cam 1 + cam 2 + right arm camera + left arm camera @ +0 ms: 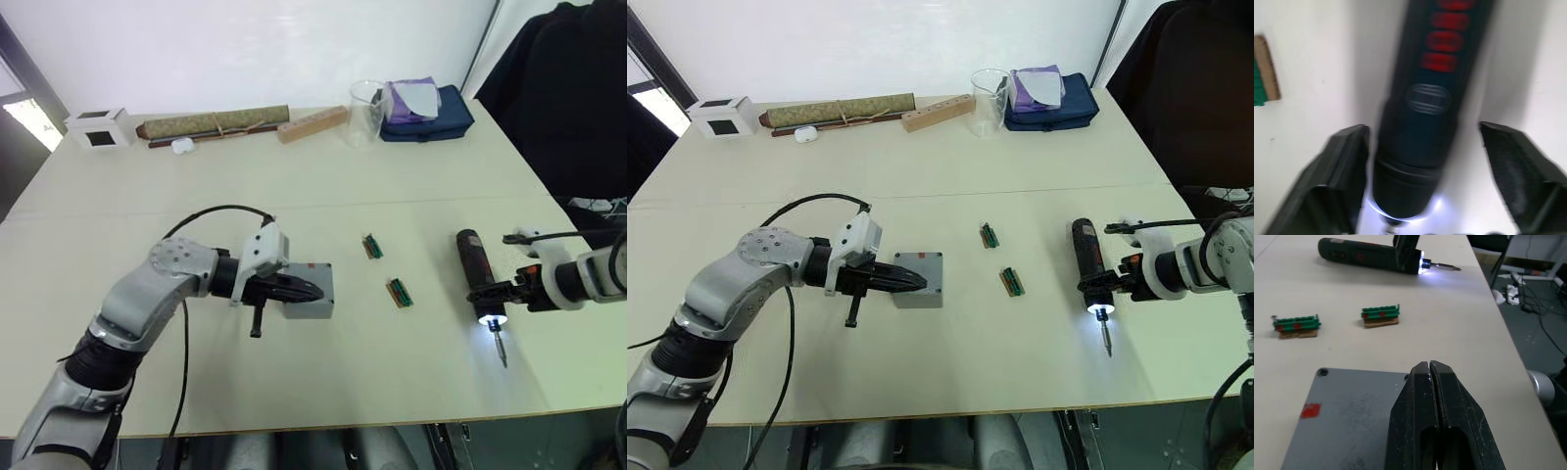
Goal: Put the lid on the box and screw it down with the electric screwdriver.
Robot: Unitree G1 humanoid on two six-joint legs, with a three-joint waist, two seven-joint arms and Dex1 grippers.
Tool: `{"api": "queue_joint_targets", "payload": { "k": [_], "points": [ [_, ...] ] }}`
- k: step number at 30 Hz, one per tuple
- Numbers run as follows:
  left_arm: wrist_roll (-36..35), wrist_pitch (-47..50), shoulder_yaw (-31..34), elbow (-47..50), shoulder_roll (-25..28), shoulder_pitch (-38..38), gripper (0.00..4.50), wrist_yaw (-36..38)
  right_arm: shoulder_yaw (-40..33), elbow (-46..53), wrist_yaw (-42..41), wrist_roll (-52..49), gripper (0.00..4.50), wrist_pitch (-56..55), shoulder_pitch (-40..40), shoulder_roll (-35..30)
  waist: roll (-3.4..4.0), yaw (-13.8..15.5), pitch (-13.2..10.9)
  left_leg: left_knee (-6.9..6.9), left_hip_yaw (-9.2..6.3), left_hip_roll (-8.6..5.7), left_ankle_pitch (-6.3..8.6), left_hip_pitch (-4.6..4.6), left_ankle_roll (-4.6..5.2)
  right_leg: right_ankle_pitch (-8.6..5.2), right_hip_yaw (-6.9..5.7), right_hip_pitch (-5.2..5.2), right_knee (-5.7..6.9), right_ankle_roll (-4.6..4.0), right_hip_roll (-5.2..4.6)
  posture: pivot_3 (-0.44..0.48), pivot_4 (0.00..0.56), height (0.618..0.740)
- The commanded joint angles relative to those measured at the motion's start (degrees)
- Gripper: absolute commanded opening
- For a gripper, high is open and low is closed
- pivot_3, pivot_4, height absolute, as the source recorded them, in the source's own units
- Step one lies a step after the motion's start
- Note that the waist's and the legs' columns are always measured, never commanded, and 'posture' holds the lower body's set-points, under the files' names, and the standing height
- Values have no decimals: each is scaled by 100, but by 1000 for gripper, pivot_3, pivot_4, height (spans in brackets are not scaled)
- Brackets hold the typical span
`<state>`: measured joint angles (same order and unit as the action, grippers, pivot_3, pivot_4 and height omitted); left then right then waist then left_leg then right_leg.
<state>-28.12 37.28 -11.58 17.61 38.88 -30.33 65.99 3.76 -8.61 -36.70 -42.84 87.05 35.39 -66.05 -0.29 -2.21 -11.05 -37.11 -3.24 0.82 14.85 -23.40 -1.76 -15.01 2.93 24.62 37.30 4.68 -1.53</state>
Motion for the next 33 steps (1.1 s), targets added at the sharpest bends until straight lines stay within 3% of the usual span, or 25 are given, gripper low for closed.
{"api": "queue_joint_targets", "payload": {
  "k": [1, 8, 11, 14, 16, 18, 22, 29, 33],
  "points": [
    [-196, 65, 571, -276, 188, -281, 0, -18, -77, 316, -249, 260, 4470, -390, 251, -240, 0, -10, 0, 0, 0, 0, 0, 0, 0, 0, 0, 0, 1, 0, 0, 0, 150, 740],
    [123, -320, 1199, -1482, 682, -502, 0, -145, -87, 1489, -888, 785, 4470, -1773, 890, -655, 16, -35, -8, 8, -1, 3, 0, 4, 0, -1, -2, 4, 4, 0, 3, 0, 150, 740],
    [670, -1033, 1141, -1763, 474, -402, 0, -658, -184, 2165, -814, 612, 4470, -1691, 799, -305, 10, -19, -5, 7, -3, 5, 0, 3, -1, -1, -6, 2, 0, 0, 2, 0, 150, 740],
    [800, -1017, 1027, -1803, 409, -393, 0, -729, -205, 2638, -825, 571, 4470, -1724, 596, -26, -2, 21, -10, -1, -4, 3, -3, 0, -6, 3, -6, -2, 1, 3, -3, 0, 150, 740],
    [712, -891, 910, -1527, 386, -191, 0, -585, -183, 3272, -720, 316, 4470, -1734, 290, 488, -5, 50, -8, -2, -3, -2, -5, -4, -9, 5, -5, -1, 1, 6, -10, 0, 150, 740],
    [826, -794, 619, -1260, 298, 118, 0, -635, 400, 4040, -656, 438, 4470, -2220, -303, 999, -7, 82, -6, -3, -4, -1, -5, -3, -9, 5, -5, -3, 3, 6, -10, 0, 150, 740],
    [1216, -1026, 56, -986, 242, 412, 0, -557, 775, 4118, -196, 598, 4470, -2180, -568, 1937, -8, 119, -6, -3, -8, -1, -4, 1, -8, 5, -6, -2, 18, 5, -7, 0, 150, 740],
    [1216, -976, -54, -996, 211, 398, 0, -420, 1020, 4154, -203, 514, 4470, -2082, -582, 2355, -25, 137, -6, -21, -11, -1, -10, 10, -17, 10, -9, -16, 22, 1, -6, 0, 150, 740],
    [1217, -971, -110, -1171, -89, 227, 0, -501, 1065, 4237, -203, 331, 4470, -1941, -675, 2616, -24, 138, -5, -19, -14, 0, -10, 9, -17, 10, -10, -16, 22, 1, -3, 0, 150, 740]
  ]
}}
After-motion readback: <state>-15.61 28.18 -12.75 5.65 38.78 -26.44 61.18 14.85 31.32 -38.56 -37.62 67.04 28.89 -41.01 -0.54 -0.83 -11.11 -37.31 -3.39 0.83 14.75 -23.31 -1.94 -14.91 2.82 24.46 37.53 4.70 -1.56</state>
